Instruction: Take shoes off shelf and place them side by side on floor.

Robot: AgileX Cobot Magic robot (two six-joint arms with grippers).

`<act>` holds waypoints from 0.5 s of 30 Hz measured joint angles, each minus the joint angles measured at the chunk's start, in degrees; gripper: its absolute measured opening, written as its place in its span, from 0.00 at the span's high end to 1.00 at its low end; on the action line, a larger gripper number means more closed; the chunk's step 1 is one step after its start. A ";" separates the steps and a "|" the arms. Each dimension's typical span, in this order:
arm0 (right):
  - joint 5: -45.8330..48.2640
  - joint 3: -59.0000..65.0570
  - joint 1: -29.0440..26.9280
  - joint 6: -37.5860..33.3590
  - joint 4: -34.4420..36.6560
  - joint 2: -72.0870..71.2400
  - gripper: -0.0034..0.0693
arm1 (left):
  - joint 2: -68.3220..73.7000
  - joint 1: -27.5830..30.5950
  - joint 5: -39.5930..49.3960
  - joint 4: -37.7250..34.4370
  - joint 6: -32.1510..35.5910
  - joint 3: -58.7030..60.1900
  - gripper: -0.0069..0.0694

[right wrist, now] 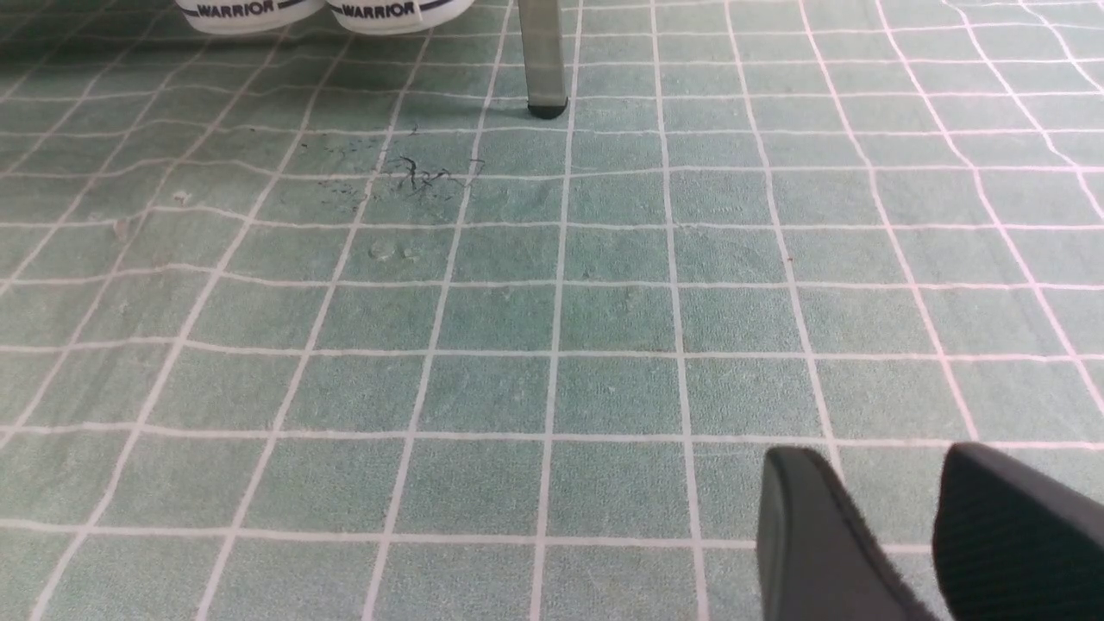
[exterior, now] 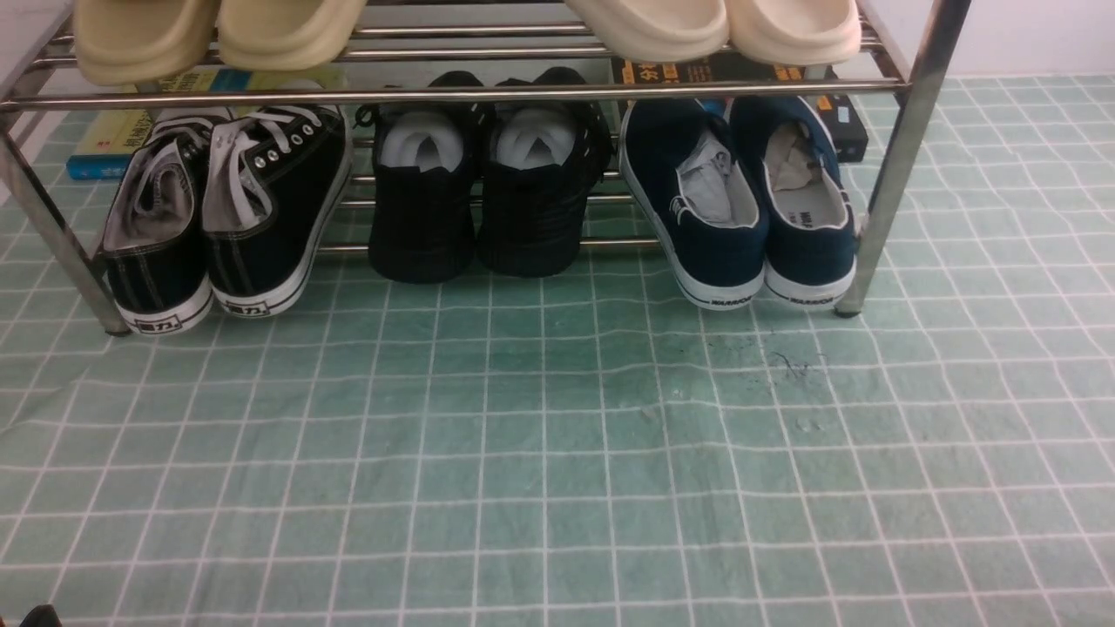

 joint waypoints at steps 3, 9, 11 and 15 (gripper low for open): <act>-0.35 0.00 0.00 0.90 2.47 0.00 0.62 | 0.00 0.00 0.00 0.00 0.00 0.00 0.59; -2.64 0.62 0.00 10.51 23.33 0.00 0.62 | 0.00 0.00 0.00 0.00 0.00 0.00 0.59; -3.15 0.68 0.00 12.28 30.11 0.00 0.62 | 0.00 0.00 0.00 0.00 0.00 0.00 0.59; -4.56 0.68 0.00 13.12 37.38 0.00 0.62 | 0.00 0.00 0.00 0.00 0.00 0.00 0.59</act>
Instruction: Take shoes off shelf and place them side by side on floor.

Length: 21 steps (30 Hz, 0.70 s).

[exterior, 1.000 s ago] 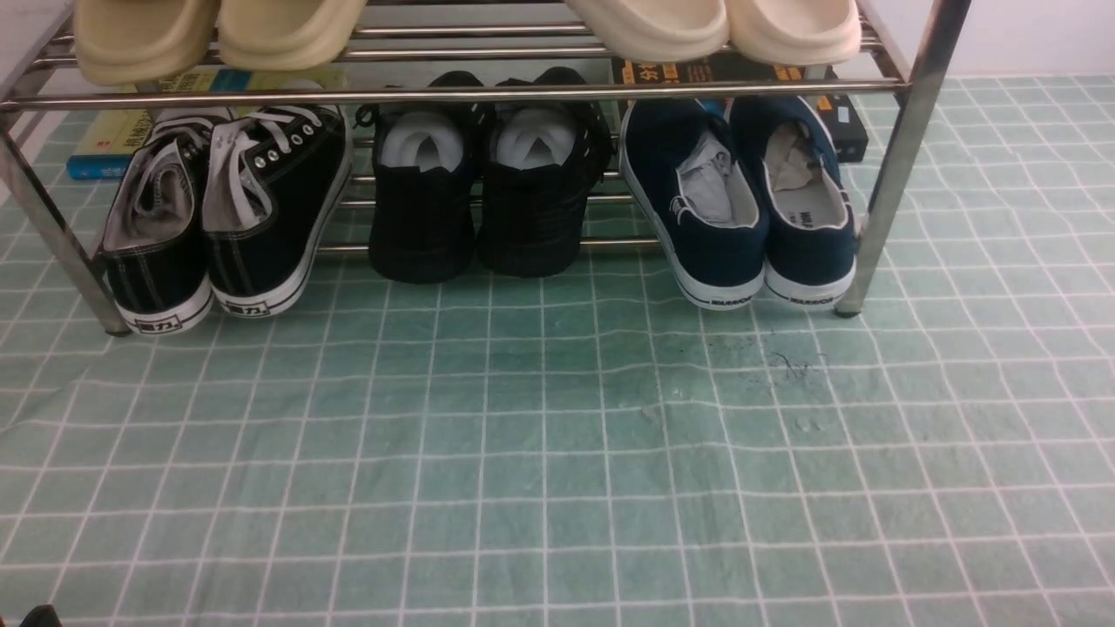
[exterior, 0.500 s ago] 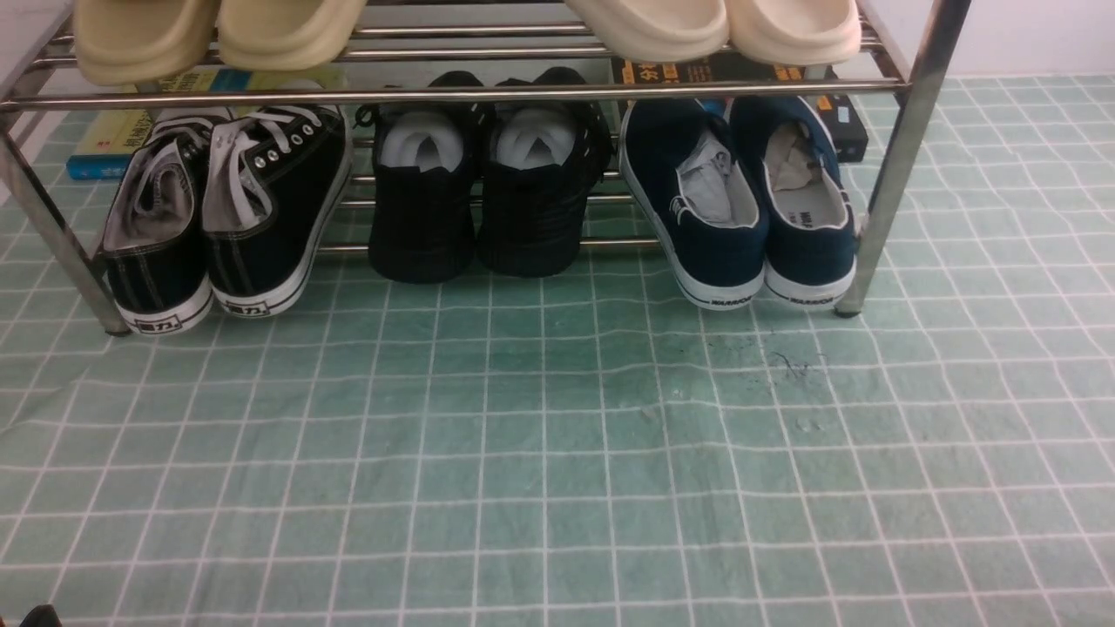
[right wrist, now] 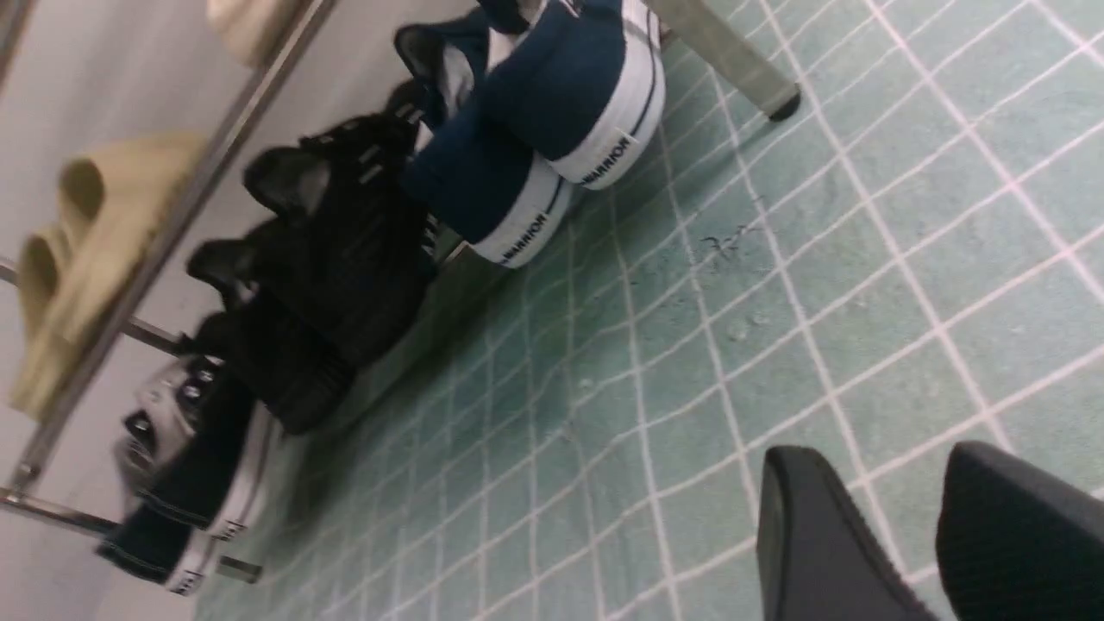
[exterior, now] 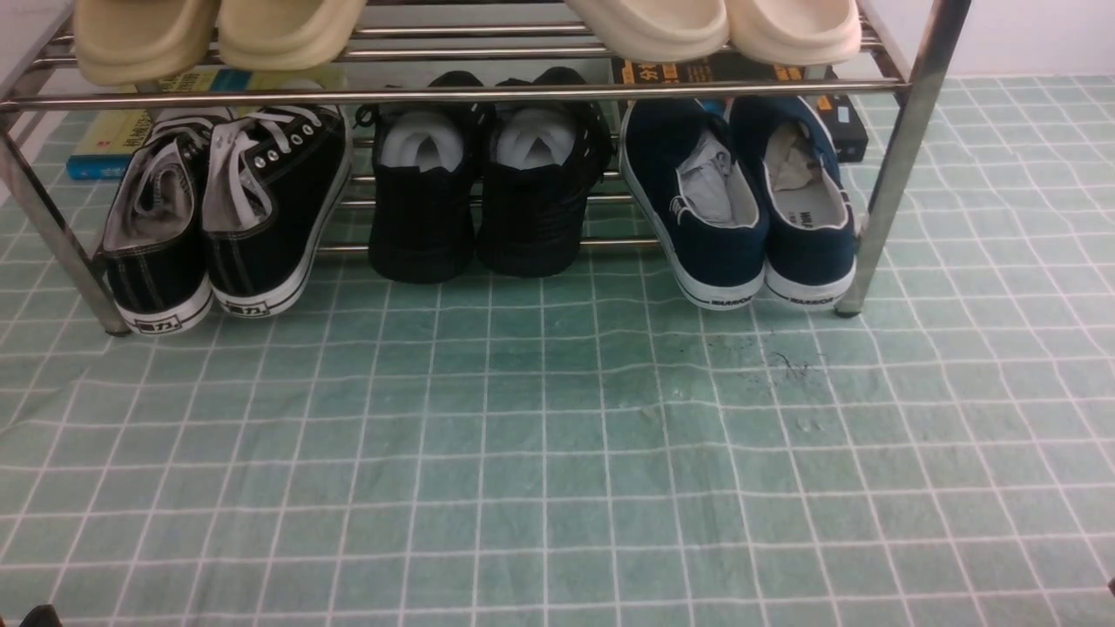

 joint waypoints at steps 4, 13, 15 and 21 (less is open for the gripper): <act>-0.40 -0.07 0.00 0.18 3.66 0.00 0.62 | 0.00 0.00 0.00 0.00 0.00 0.00 0.59; -9.32 -20.30 0.00 -21.11 2.30 4.85 0.88 | 0.00 0.00 0.00 0.00 0.00 0.00 0.59; -7.08 -25.49 0.00 -26.35 1.95 10.73 0.96 | 0.00 0.00 0.00 0.00 0.00 0.00 0.59; 18.92 -37.52 0.00 -30.45 -0.93 35.39 0.95 | 0.00 0.00 0.00 0.00 0.00 0.00 0.59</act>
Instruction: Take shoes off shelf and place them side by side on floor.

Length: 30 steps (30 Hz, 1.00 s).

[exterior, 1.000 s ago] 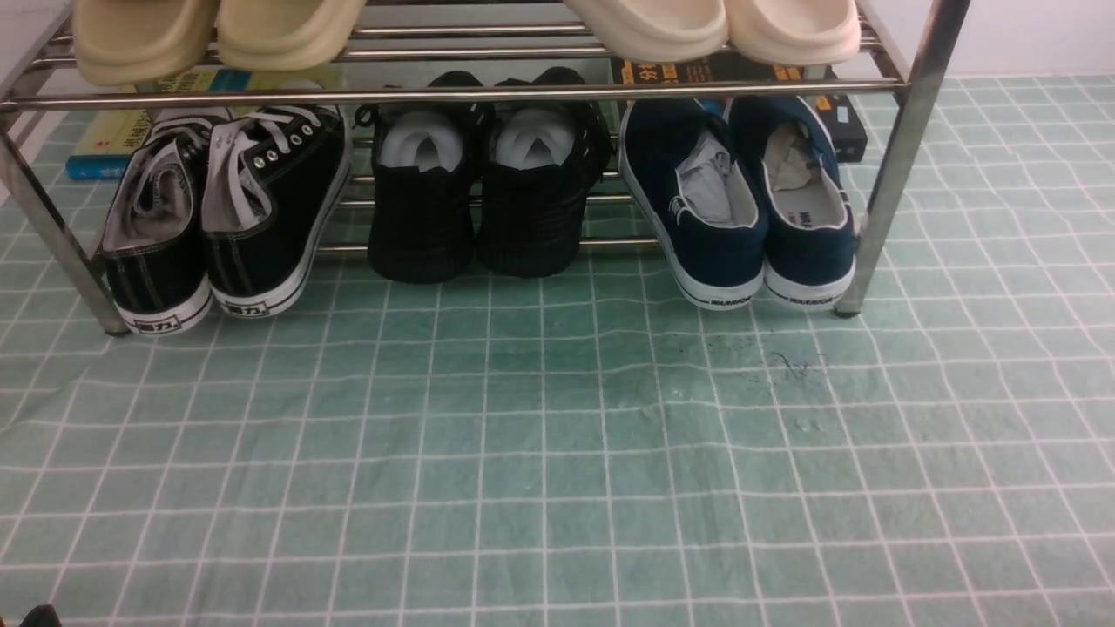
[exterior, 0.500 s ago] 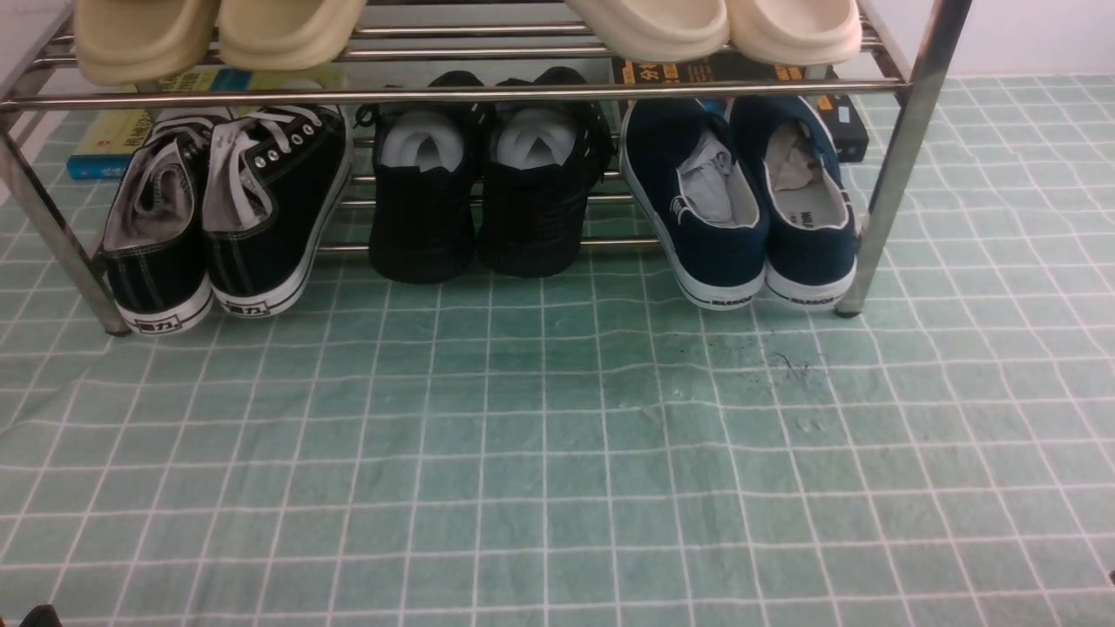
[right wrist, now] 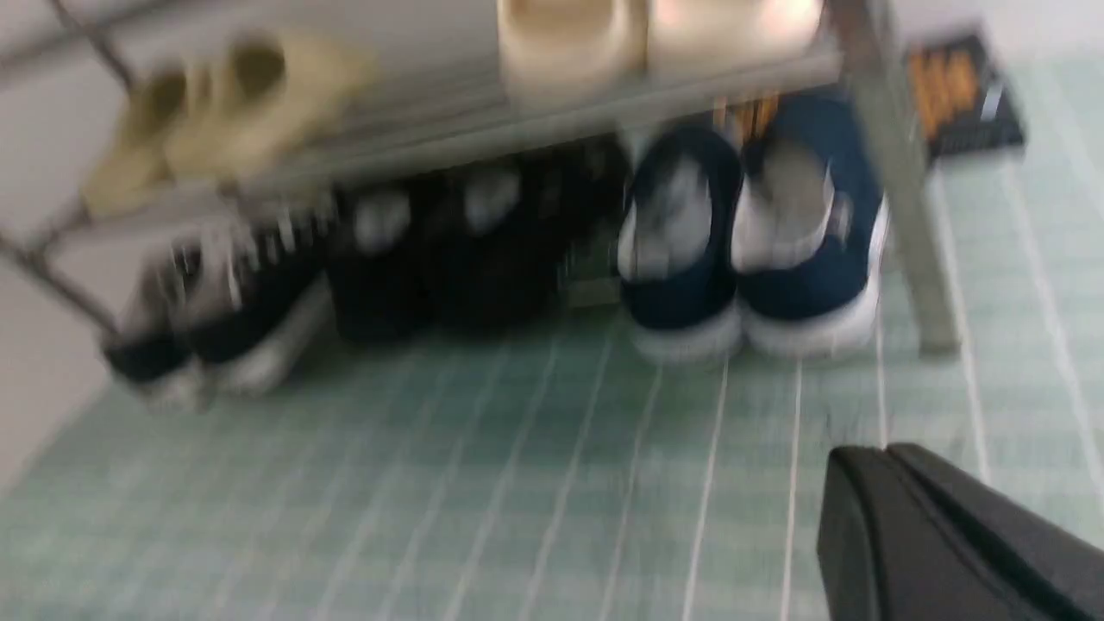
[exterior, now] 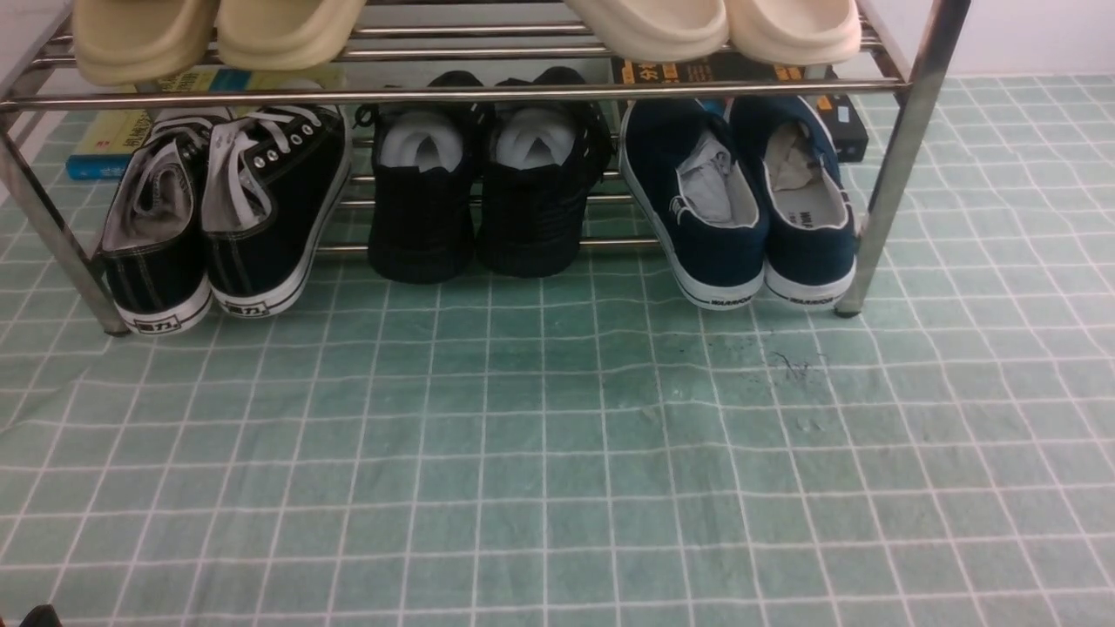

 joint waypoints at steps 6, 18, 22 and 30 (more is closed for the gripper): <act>20.49 -12.38 0.00 -1.31 -4.12 24.08 0.94 | 0.00 0.00 0.00 0.00 0.00 0.00 0.59; 31.63 -35.81 5.92 -16.94 8.65 55.00 0.84 | 0.00 0.00 0.00 0.00 0.00 0.00 0.59; 32.63 -48.96 14.16 -10.16 -1.12 61.58 0.77 | 0.00 0.00 0.00 0.00 0.00 0.00 0.59; 26.12 -65.10 22.42 4.90 -23.80 69.91 0.51 | 0.00 0.00 0.00 0.00 0.00 0.00 0.59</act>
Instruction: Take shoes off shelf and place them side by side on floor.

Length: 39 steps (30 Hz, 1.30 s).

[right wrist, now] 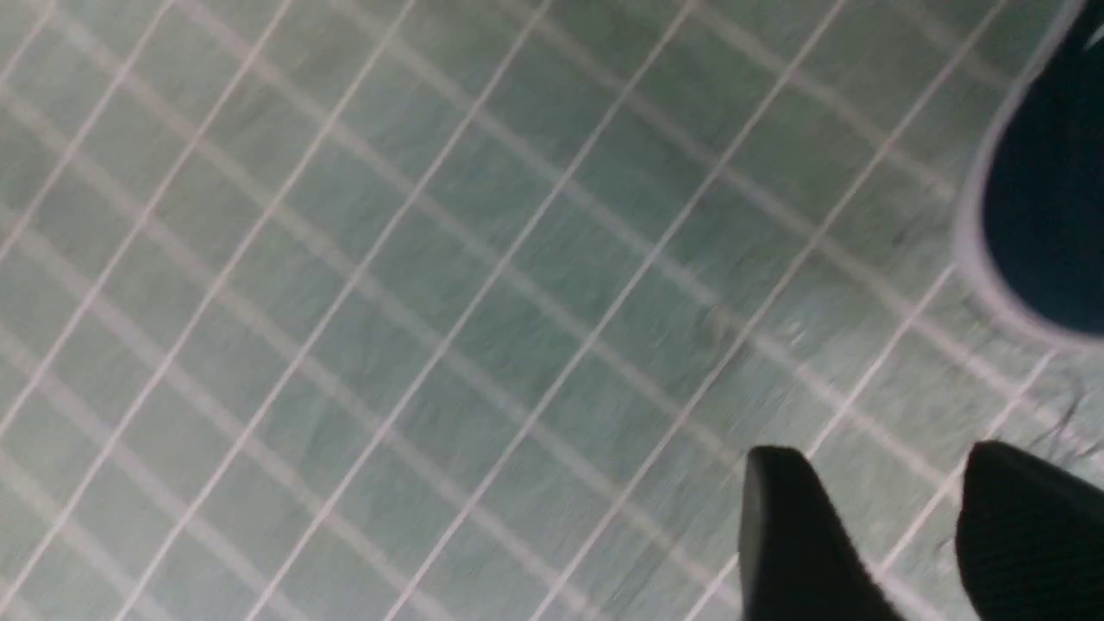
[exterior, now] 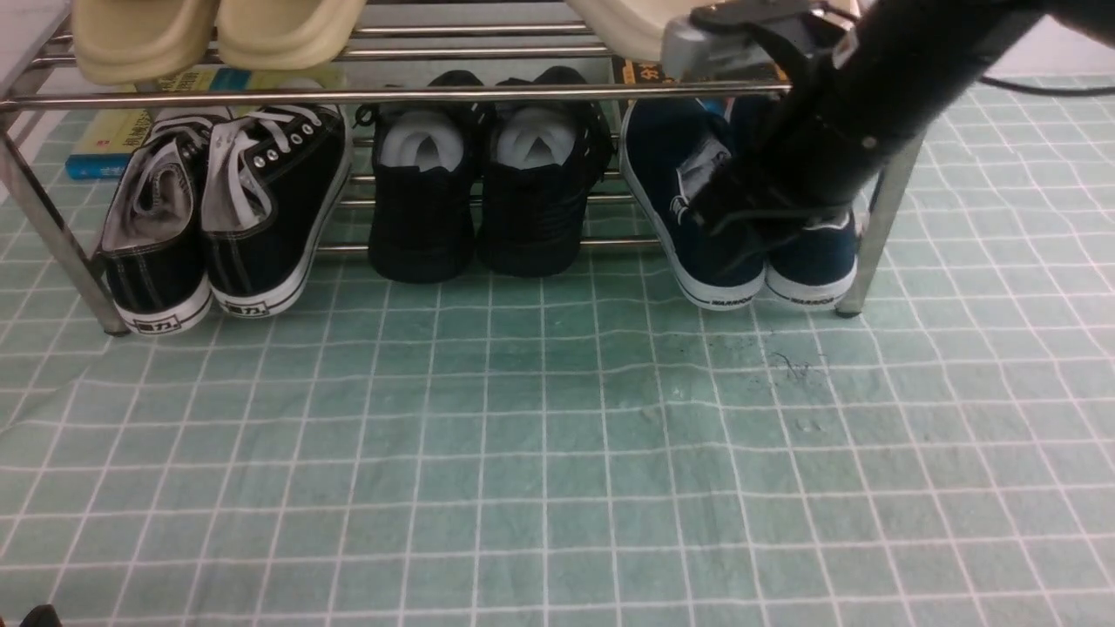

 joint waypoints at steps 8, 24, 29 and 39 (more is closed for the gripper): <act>-11.36 -1.74 0.68 3.69 -10.93 6.72 0.35 | 0.00 0.00 0.00 0.00 0.00 0.00 0.59; -20.83 -1.92 0.68 6.10 -14.91 14.07 0.82 | 0.00 0.00 0.00 0.00 0.00 0.00 0.59; -16.54 -1.92 0.68 6.48 -12.68 11.76 0.90 | 0.00 0.00 0.00 0.00 0.00 0.00 0.59; 6.05 -1.92 1.65 6.66 -1.36 -4.90 0.90 | 0.00 0.00 0.00 0.00 0.00 0.00 0.59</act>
